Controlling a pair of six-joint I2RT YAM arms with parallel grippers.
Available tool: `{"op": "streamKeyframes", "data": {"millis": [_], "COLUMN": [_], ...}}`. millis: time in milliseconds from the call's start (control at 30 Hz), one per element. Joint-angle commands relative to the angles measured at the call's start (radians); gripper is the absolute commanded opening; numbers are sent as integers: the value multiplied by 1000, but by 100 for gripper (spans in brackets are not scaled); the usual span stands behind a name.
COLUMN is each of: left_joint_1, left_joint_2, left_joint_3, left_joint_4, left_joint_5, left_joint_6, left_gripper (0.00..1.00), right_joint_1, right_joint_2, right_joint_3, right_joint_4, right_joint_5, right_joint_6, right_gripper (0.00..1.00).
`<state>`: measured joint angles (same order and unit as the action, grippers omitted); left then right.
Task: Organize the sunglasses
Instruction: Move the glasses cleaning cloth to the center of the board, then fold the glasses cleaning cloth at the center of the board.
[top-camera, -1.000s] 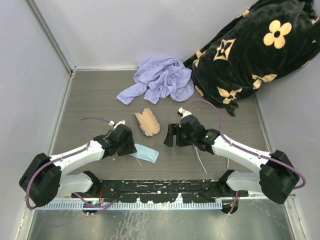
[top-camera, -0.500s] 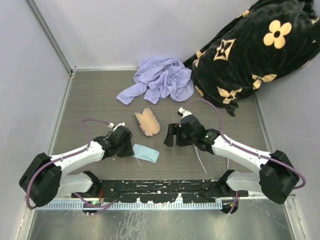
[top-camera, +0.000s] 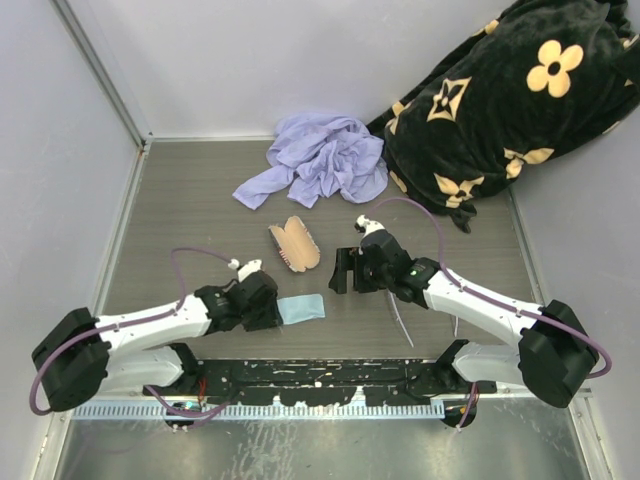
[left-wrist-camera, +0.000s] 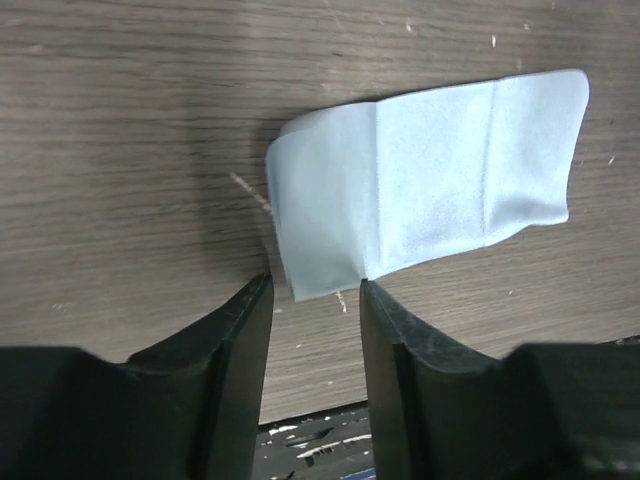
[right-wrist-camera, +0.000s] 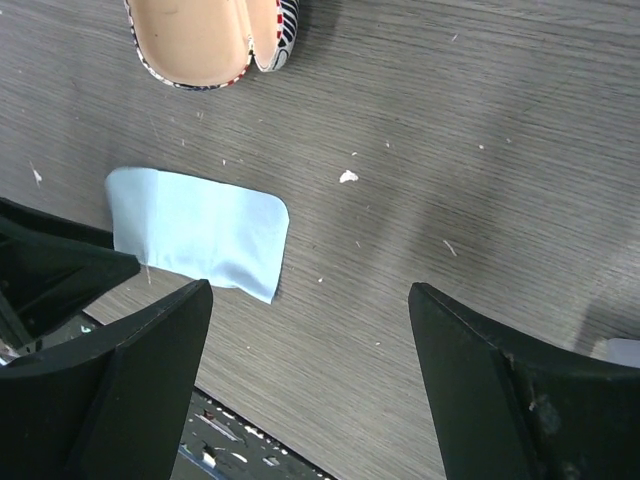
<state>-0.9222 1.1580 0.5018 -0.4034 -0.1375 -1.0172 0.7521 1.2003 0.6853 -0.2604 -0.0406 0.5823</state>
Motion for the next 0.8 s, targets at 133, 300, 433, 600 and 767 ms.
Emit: {"op": "streamKeyframes", "data": {"millis": [133,300,433,600,767], "left_joint_1": [25,130,176,196,198], "left_joint_2": [-186,-195,-189,-193,-204], "left_joint_3": [17,17,25,16,-4], "left_joint_4": [-169,-132,-106,-72,-59], "left_joint_5": [-179,-126,-107,-77,-62], "left_joint_6": [-38,29,75,96,97], "left_gripper": [53,52,50,48,47], "right_joint_1": [7,39,76,139,190], "right_joint_2": [32,127,219,347,428], "right_joint_3": [41,107,182,272,345], "right_joint_4": [18,2,-30,-84,-130], "right_joint_5": [-37,-32,-21,27,123], "right_joint_6": [-103,-141,-168,-191,-191], "right_gripper": [81,71,64,63,63]}}
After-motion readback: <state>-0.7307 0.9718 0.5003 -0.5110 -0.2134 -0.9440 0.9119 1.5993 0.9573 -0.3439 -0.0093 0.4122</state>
